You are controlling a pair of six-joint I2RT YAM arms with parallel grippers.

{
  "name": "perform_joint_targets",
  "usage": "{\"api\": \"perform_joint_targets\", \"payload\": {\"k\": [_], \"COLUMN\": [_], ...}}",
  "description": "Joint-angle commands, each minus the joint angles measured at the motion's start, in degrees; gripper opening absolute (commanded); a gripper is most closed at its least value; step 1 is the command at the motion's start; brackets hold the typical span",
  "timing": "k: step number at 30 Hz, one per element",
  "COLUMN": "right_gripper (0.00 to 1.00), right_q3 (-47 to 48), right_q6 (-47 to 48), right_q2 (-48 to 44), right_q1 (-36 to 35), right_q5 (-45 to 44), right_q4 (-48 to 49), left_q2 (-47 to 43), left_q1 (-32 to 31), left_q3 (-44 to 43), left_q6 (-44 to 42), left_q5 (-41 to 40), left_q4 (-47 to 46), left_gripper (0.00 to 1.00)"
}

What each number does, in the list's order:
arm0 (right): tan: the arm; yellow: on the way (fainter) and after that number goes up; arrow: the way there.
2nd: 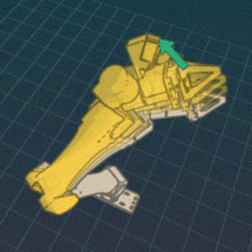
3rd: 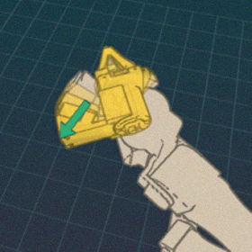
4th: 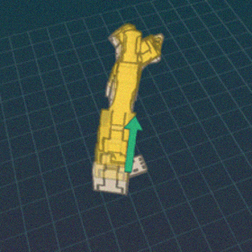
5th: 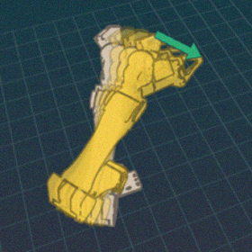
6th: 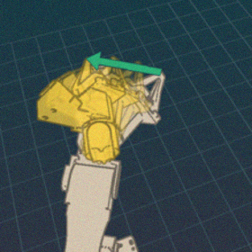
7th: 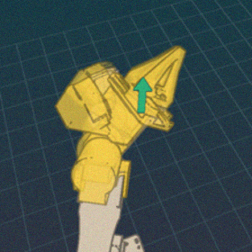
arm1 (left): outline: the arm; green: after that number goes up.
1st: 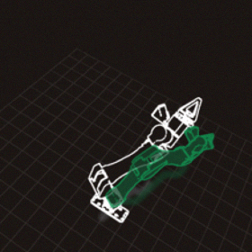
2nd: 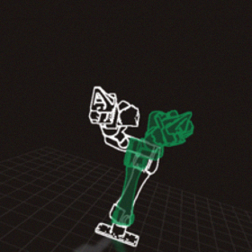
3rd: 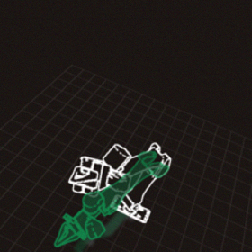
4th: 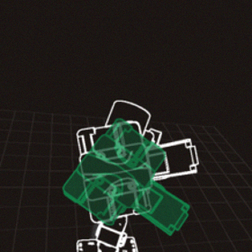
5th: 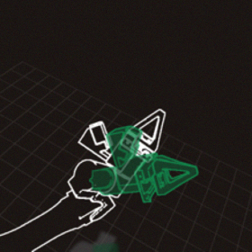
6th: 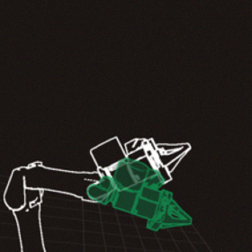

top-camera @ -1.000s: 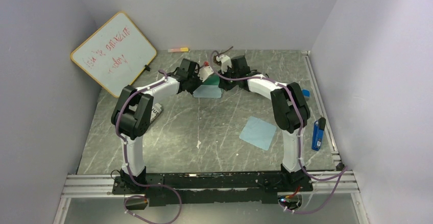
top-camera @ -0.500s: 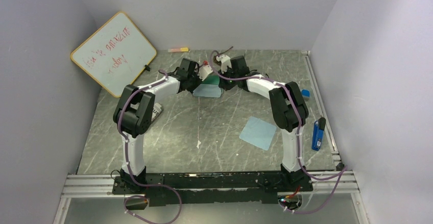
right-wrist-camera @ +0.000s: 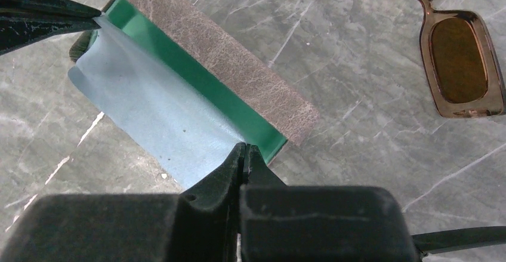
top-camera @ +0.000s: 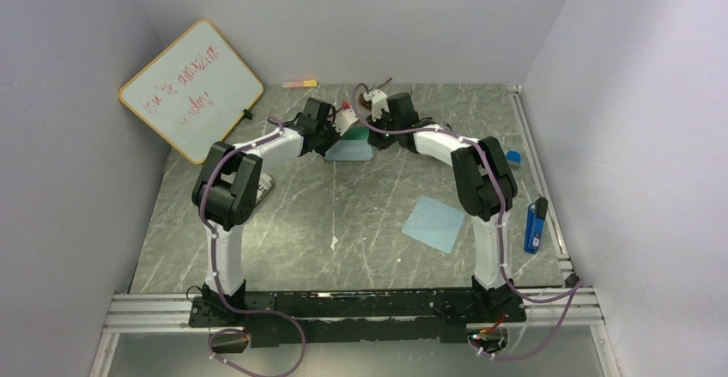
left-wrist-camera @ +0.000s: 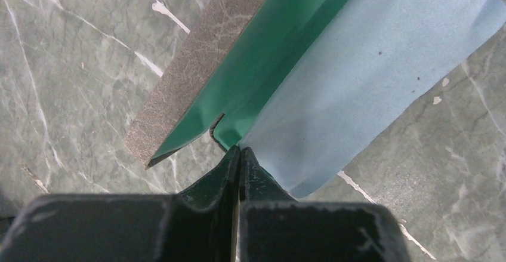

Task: Organize the sunglasses
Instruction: Place the glasses cleaning cloth in the sunglasses case.

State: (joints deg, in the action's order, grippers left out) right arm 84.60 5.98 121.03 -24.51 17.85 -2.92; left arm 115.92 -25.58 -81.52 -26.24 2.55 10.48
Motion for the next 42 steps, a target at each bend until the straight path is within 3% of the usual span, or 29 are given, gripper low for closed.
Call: {"api": "perform_joint_targets", "payload": {"k": [1, 42], "right_gripper": [0.00, 0.00], "right_q3": [2.61, 3.27], "right_q6": [-0.08, -1.06], "right_q2": [0.76, 2.50], "right_q1": [0.19, 0.16], "right_q5": [-1.43, -2.25], "right_q4": [2.42, 4.75], "left_q2": [0.54, 1.68], "left_q1": [0.27, 0.36], "left_q3": [-2.01, -0.94], "left_q6": [0.64, 0.14], "left_q5": [-1.03, -2.46], "left_q4": [-1.77, -4.40], "left_gripper": [0.05, 0.05]}}
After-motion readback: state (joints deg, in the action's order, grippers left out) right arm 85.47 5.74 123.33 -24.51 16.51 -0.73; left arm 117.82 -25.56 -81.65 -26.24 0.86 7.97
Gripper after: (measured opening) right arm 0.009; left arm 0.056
